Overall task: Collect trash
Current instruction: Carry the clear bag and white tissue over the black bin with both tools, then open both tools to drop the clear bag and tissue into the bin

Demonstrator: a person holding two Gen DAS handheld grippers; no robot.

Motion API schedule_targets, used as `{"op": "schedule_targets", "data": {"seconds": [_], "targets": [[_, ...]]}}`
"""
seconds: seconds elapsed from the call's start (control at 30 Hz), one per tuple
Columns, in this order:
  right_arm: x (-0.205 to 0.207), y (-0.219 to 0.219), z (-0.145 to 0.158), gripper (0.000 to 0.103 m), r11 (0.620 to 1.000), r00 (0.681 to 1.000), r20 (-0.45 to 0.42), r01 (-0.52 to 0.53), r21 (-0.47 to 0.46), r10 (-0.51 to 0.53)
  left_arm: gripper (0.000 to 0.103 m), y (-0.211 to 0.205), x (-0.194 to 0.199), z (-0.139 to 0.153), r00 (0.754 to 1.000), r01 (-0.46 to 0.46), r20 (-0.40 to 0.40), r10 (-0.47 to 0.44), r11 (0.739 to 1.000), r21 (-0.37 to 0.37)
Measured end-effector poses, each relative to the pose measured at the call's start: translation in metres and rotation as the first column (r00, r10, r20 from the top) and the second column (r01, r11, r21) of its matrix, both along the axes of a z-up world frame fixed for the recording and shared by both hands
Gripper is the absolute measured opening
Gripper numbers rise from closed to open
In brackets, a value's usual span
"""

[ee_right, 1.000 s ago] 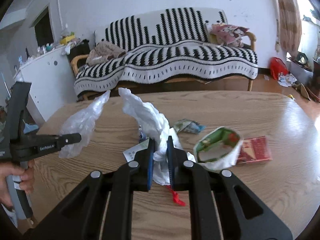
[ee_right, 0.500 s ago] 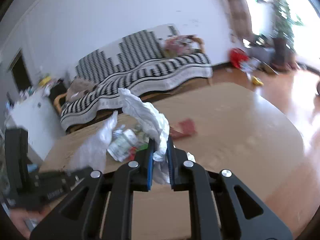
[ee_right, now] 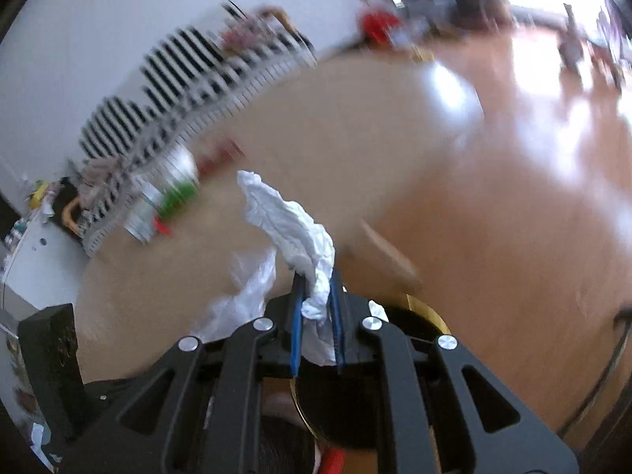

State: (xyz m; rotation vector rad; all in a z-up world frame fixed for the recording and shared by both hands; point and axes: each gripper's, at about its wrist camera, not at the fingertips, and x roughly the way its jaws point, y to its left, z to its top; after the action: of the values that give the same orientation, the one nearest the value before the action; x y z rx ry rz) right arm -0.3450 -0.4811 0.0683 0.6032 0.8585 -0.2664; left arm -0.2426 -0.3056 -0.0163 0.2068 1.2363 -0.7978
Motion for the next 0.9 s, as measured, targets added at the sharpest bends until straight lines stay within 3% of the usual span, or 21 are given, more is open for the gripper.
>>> {"op": "schedule_targets", "data": {"seconds": [0.07, 0.13, 0.23, 0.9], "targets": [[-0.015, -0.003, -0.038, 0.013, 0.998, 0.996, -0.083, 0.035, 0.055, -0.030, 0.002, -0.011, -0.013, -0.029, 0.999, 0.046, -0.023, -0.045, 0.998, 0.042], [-0.030, -0.008, -0.068, 0.013, 0.991, 0.988, -0.138, 0.081, 0.110, -0.065, 0.002, -0.020, -0.018, -0.055, 0.994, 0.069, -0.095, -0.061, 0.994, 0.083], [-0.046, -0.012, -0.090, 0.013, 0.980, 0.976, -0.189, 0.134, 0.149, -0.105, 0.002, -0.034, -0.024, -0.066, 0.986, 0.142, -0.100, -0.131, 0.983, 0.113], [-0.027, -0.013, -0.097, 0.013, 0.980, 0.971, -0.222, 0.124, 0.154, -0.088, 0.002, -0.037, -0.021, -0.074, 0.981, 0.142, -0.146, -0.125, 0.984, 0.112]]}}
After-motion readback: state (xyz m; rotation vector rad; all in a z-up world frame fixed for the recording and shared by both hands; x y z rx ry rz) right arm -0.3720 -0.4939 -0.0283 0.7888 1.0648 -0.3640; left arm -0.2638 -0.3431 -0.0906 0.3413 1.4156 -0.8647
